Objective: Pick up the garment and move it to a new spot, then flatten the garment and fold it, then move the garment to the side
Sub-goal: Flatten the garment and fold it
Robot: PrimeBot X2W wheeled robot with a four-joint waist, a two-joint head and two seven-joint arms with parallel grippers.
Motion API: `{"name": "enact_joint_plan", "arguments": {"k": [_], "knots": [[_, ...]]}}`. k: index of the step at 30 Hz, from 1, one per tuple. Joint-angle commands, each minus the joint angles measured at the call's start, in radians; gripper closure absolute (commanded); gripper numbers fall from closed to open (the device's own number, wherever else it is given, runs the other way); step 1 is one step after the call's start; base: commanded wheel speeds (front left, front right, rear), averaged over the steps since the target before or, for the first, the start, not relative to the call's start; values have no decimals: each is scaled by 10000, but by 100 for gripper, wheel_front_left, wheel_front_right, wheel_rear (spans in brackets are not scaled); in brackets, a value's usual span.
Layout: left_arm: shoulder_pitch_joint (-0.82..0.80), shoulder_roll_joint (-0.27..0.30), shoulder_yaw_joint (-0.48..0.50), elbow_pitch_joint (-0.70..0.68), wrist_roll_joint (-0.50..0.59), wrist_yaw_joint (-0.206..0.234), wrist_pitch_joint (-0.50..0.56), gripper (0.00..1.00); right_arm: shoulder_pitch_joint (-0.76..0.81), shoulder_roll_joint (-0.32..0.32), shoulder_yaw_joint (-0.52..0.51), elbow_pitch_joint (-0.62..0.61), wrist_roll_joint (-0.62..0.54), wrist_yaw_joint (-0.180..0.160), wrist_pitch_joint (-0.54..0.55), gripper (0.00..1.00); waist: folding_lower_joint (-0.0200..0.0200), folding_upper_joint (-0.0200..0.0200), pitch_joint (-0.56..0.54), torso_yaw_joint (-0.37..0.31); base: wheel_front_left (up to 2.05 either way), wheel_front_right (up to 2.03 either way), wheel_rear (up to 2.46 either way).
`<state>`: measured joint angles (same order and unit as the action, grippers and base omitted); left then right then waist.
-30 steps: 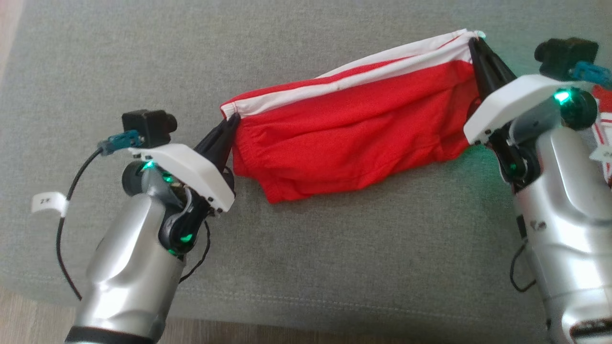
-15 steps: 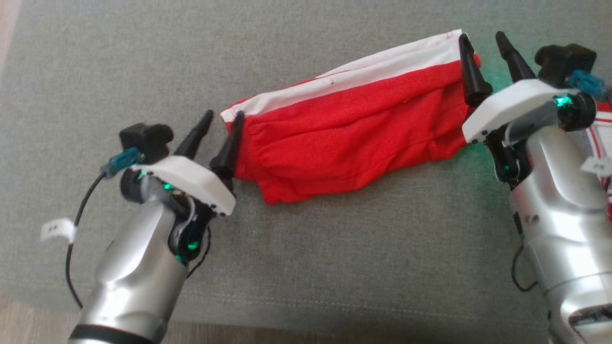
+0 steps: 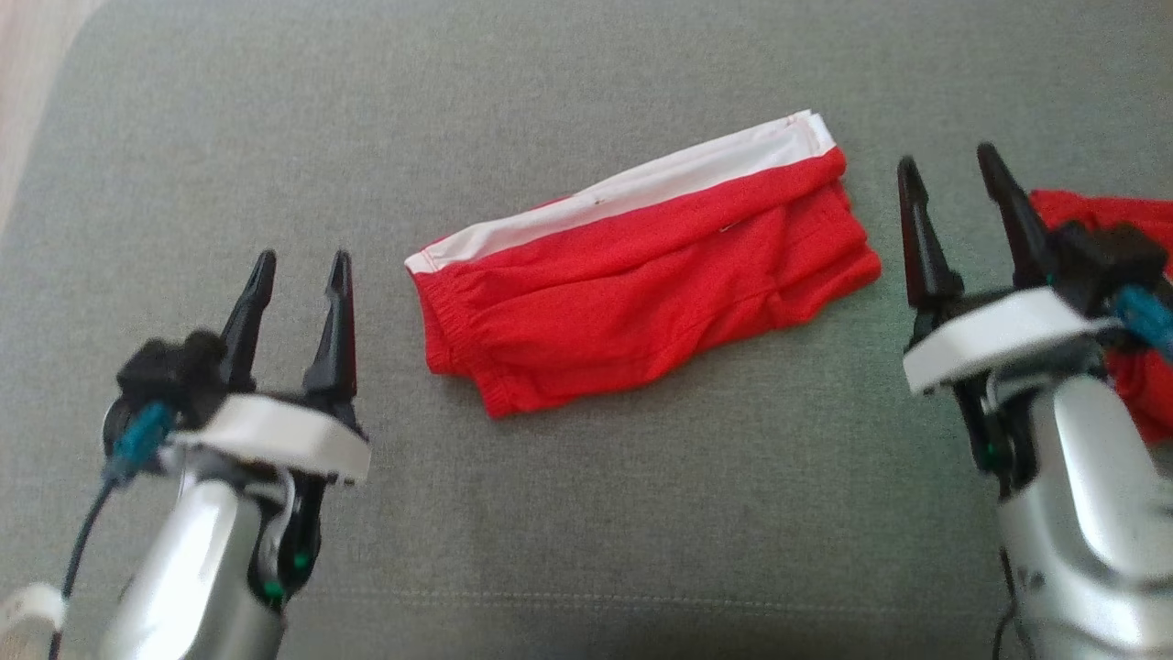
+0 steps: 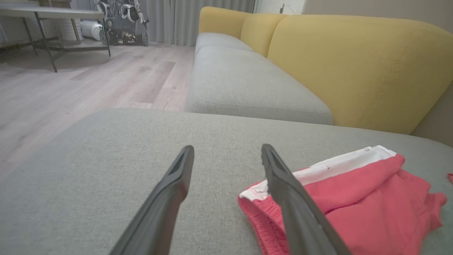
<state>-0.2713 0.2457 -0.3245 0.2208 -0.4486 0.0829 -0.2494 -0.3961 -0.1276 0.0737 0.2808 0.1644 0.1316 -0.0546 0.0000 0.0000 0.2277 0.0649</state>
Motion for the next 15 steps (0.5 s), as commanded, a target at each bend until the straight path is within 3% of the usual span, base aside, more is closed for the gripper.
{"name": "enact_joint_plan", "arguments": {"k": [1,7,15], "knots": [[55,349,430,-477,159,112,-121,0,205,145,120,-658,-105,-9,155,0,0,0,-178,-82,0,0,0],[1139,619,340,-1402,542,478,-100,0,1915,403,-296,-2592,-335,-9,974,0,0,0,-606,-151,0,0,0],[1674,751,257,-1986,578,733,201,0,2845,634,-608,-3713,-403,-9,1608,0,0,0,-782,-207,0,0,0]]}}
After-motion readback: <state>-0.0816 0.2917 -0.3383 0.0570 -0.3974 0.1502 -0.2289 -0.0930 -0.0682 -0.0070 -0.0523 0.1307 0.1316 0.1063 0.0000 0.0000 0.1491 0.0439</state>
